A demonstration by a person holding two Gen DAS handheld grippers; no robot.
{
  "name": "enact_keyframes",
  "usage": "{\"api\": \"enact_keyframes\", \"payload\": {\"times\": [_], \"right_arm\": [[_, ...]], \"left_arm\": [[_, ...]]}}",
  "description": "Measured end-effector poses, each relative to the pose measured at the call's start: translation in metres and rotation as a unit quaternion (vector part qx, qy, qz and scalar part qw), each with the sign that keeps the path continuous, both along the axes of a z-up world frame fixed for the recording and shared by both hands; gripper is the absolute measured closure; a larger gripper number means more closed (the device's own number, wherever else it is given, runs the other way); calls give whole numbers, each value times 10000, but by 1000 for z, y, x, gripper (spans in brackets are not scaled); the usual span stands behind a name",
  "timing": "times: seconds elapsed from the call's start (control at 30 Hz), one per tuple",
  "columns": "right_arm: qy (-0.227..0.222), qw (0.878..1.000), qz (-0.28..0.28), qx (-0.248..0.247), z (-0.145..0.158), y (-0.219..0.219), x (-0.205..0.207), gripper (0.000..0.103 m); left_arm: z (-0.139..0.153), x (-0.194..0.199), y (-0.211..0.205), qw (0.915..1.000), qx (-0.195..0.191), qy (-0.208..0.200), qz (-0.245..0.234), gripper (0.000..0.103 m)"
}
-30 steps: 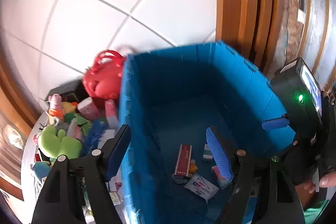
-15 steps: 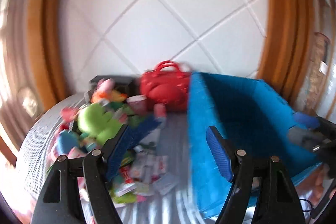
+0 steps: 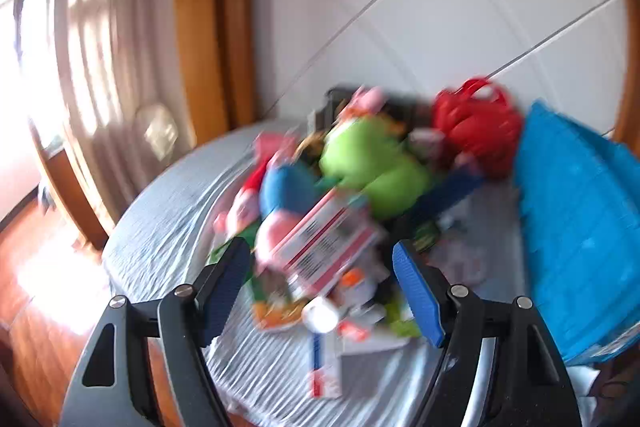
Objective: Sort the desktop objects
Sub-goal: 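Grasp the white duck plush with the left tool while the right tool grasps a long white box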
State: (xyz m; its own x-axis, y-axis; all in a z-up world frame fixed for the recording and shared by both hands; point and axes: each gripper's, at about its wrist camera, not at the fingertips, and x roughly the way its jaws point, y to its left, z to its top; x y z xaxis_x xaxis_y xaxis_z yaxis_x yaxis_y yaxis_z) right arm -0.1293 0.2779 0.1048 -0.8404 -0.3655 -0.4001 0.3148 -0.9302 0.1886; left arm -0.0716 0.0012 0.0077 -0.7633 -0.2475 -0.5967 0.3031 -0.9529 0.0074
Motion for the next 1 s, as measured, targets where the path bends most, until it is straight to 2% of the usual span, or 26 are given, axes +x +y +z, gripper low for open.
{"api": "enact_keyframes", "payload": {"times": [0.13, 0.27, 0.43, 0.5, 0.57, 0.7, 0.83, 1.0], "right_arm": [[-422, 9989, 152, 125, -38, -26, -16, 0], [-1053, 9940, -111, 290, -95, -33, -33, 0], [-2049, 9771, -398, 424, -169, -29, -46, 0], [-2299, 9707, -501, 491, -186, -28, -47, 0], [-2487, 9655, -569, 516, -197, -26, -47, 0], [-2569, 9628, -693, 480, -201, -22, -45, 0], [-2646, 9595, -836, 485, -204, -18, -47, 0], [-2685, 9576, -966, 397, -206, -10, -53, 0]], "left_arm": [[-50, -4, -27, 9982, 140, -551, 194, 29], [-105, -4, -36, 9936, 173, -1104, 182, 29], [-157, -19, -33, 9859, 562, -1565, -171, 29], [-171, -25, -31, 9823, 678, -1722, -298, 29], [-177, -31, -28, 9797, 689, -1845, -363, 29], [-177, -41, -22, 9795, 728, -1798, -535, 29], [-159, -56, -14, 9815, 861, -1548, -730, 29], [-139, -89, 6, 9846, 641, -1382, -854, 29]]}}
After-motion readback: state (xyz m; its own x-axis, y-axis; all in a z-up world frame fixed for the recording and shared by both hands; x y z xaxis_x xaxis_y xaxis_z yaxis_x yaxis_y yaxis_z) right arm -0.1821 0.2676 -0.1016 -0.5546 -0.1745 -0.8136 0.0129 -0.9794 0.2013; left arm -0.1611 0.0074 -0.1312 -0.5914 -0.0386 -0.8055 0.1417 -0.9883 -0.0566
